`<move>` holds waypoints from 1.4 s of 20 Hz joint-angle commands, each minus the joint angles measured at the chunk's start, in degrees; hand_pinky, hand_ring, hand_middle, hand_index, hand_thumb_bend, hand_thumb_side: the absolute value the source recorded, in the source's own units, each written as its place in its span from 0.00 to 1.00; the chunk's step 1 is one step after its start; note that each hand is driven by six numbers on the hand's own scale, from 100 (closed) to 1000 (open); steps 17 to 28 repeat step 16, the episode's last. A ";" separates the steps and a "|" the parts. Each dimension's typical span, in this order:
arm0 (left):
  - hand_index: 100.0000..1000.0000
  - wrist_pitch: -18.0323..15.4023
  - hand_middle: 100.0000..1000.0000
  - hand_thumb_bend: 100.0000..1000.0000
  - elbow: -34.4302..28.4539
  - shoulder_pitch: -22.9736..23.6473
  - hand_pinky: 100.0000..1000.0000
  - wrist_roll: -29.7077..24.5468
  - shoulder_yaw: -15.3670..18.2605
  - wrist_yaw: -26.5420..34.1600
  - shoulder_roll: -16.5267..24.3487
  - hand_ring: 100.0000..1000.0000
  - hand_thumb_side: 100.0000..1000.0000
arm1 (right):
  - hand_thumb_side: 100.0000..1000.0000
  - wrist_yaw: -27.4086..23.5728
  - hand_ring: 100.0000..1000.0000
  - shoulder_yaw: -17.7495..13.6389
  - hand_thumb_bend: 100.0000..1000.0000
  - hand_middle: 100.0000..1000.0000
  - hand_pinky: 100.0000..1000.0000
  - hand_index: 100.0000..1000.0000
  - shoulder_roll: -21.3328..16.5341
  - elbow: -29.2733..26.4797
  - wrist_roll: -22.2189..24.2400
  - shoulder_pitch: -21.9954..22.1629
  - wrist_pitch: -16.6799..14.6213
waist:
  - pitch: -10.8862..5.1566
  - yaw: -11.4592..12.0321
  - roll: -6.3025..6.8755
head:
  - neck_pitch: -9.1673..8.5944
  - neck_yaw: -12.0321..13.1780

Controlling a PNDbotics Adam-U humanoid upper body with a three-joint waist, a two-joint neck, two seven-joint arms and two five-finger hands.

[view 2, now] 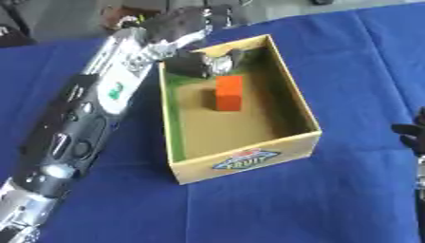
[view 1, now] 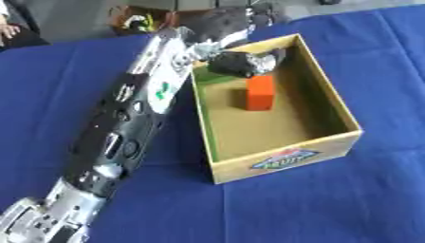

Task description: Pick up objects on the table and place them in the box.

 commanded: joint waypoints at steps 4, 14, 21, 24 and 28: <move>1.00 2.51 0.83 0.00 -8.63 3.73 0.68 4.17 4.88 4.96 3.77 0.82 0.91 | 0.97 -0.66 0.95 -1.08 0.00 0.64 0.81 0.93 -0.64 -0.84 -1.49 -0.06 -0.94 | -1.81 1.45 -1.02 | 0.77 -1.51; 0.92 6.81 0.69 0.00 -21.92 16.94 0.50 12.35 11.51 13.13 4.91 0.69 0.97 | 0.95 -1.81 0.94 -1.85 0.00 0.64 0.81 0.92 -1.58 -0.84 -3.61 -0.20 -3.48 | -2.19 3.19 -2.22 | 1.30 -2.41; 0.91 7.96 0.68 0.00 -24.43 19.45 0.48 13.89 12.42 14.68 4.17 0.68 0.99 | 0.95 -2.02 0.94 -2.11 0.00 0.64 0.81 0.92 -1.75 -0.84 -4.07 -0.36 -4.14 | -2.11 3.45 -2.62 | 1.02 -2.53; 0.91 7.96 0.68 0.00 -24.43 19.45 0.48 13.89 12.42 14.68 4.17 0.68 0.99 | 0.95 -2.02 0.94 -2.11 0.00 0.64 0.81 0.92 -1.75 -0.84 -4.07 -0.36 -4.14 | -2.11 3.45 -2.62 | 1.02 -2.53; 0.91 7.96 0.68 0.00 -24.43 19.45 0.48 13.89 12.42 14.68 4.17 0.68 0.99 | 0.95 -2.02 0.94 -2.11 0.00 0.64 0.81 0.92 -1.75 -0.84 -4.07 -0.36 -4.14 | -2.11 3.45 -2.62 | 1.02 -2.53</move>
